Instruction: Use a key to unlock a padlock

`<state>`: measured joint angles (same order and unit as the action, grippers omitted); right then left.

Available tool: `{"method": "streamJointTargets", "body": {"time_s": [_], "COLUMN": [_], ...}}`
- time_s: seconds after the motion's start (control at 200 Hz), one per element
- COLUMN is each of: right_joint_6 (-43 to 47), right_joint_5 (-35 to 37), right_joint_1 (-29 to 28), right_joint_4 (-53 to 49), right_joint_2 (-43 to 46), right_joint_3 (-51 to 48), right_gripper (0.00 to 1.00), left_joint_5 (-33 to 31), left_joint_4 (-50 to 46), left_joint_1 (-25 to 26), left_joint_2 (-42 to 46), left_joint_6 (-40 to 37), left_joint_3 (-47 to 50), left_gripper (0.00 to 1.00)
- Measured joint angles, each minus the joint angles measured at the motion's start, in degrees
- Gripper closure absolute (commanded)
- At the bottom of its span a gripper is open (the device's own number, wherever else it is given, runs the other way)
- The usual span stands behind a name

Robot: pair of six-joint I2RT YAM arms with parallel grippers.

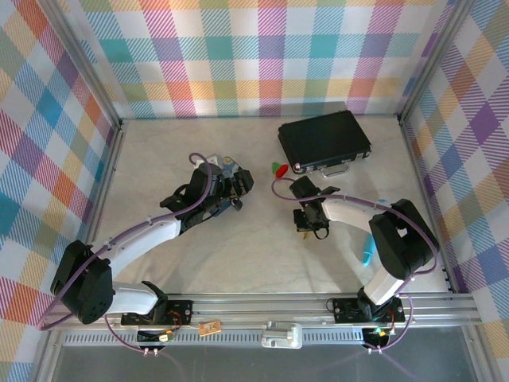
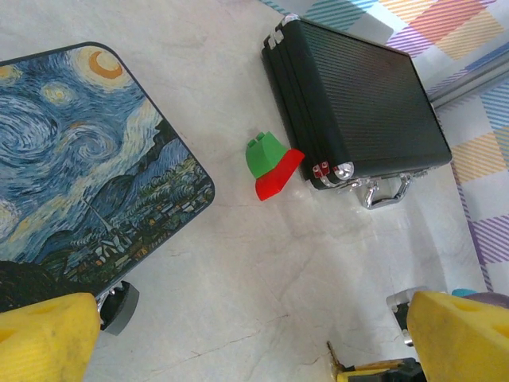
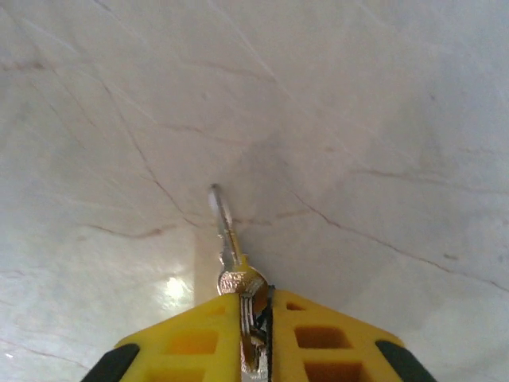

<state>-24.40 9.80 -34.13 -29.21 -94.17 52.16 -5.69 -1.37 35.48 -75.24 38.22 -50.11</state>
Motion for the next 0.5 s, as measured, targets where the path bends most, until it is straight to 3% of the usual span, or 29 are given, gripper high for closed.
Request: {"method": "streamJointTargets", "body": {"time_s": [0.07, 0.5], "right_joint_6": [0.8, 9.7], "right_joint_5": [-0.3, -4.7], "right_joint_1": [0.0, 0.6], "right_joint_4": [1.2, 3.9], "right_joint_2": [0.0, 0.3], "right_joint_3": [0.0, -0.3], "right_gripper": [1.00, 1.00], "left_joint_5": [0.0, 1.0], "left_joint_4": [0.0, 2.0], "left_joint_1": [0.0, 1.6], "left_joint_2": [0.1, 1.9], "left_joint_6": [0.2, 5.5], "left_joint_3": [0.1, 1.7], "left_gripper": [0.02, 0.02]}}
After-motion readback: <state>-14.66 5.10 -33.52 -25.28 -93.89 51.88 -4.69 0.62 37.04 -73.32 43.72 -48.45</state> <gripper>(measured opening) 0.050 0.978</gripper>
